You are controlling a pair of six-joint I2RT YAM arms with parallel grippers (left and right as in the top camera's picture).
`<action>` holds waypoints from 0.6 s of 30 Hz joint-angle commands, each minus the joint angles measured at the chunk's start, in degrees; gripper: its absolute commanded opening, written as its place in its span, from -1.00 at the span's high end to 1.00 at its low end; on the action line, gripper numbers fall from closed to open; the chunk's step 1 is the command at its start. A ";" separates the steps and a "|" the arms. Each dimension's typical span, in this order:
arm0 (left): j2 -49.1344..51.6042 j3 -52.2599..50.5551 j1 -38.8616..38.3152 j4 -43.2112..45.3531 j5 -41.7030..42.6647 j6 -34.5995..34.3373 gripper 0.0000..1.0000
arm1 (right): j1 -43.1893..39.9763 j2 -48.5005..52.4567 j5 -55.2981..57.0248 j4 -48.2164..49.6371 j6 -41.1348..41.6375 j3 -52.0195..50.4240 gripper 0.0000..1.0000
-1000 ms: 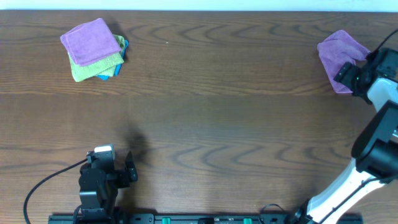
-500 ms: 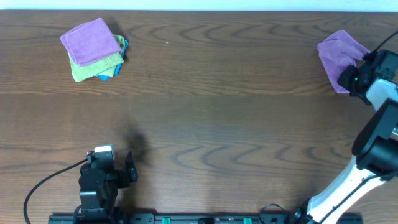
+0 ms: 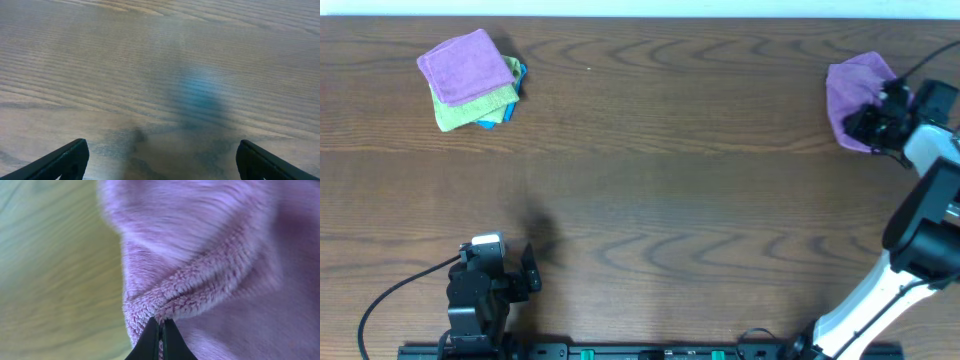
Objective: Fold the cloth
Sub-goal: 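Reach the right gripper to the pink cloth and pinch its corner, then lift the pink cloth with the right gripper and carry it toward center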
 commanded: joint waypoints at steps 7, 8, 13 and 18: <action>-0.33 -0.57 -0.28 -0.83 -1.05 0.22 -0.91 | 16.13 -4.72 -3.93 -10.47 -14.19 1.01 0.97; -0.33 -0.57 -0.28 -0.81 -1.05 0.22 -0.91 | 17.49 -4.72 -3.93 -11.23 -14.78 1.01 0.97; -0.33 -0.57 -0.28 -0.81 -1.05 0.20 -0.90 | 27.74 -4.72 -3.98 -16.68 -17.90 1.01 0.98; -0.33 -0.57 -0.28 -0.81 -1.05 0.22 -0.90 | 38.23 -4.72 -3.41 -23.65 -23.50 1.01 0.97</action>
